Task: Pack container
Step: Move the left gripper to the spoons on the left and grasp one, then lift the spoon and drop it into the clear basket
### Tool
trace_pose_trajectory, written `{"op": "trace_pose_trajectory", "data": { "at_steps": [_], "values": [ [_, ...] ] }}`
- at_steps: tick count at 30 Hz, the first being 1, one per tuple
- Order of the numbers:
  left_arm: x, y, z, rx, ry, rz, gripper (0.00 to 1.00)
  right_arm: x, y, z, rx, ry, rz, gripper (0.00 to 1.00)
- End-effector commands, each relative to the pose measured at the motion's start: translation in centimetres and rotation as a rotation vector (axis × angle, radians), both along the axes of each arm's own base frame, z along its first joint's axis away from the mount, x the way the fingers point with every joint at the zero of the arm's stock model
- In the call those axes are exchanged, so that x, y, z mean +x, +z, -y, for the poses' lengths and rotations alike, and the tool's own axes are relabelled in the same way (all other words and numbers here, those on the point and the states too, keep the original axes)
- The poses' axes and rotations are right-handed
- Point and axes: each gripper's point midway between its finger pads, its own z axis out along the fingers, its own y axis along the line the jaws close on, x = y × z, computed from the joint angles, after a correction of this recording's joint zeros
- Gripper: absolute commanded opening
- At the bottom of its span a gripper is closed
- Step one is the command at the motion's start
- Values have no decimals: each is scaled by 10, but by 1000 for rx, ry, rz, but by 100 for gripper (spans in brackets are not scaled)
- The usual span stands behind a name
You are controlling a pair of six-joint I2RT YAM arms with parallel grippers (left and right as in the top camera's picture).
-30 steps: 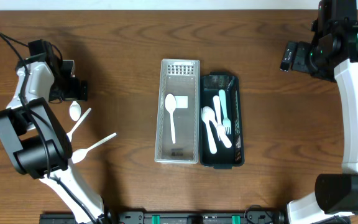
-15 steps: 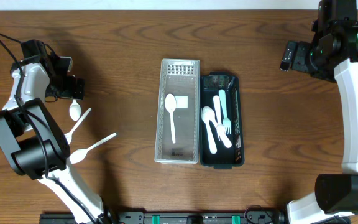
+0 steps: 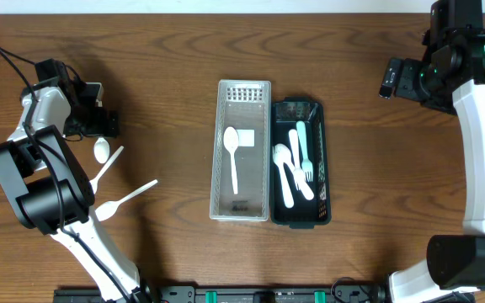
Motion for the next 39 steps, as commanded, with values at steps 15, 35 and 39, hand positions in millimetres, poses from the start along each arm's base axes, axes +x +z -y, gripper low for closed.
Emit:
{"op": "trace_pose_trajectory", "data": {
  "at_steps": [15, 35, 39],
  "values": [
    [-26, -20, 8, -34, 12, -127, 19, -2, 1, 2, 6, -19, 1, 99],
    [-1, 162, 87, 38, -86, 186, 6, -1, 1, 2, -4, 8, 3, 99],
    [-17, 211, 146, 5, -123, 279, 6, -1, 1, 2, -12, 29, 0, 99]
  ]
}}
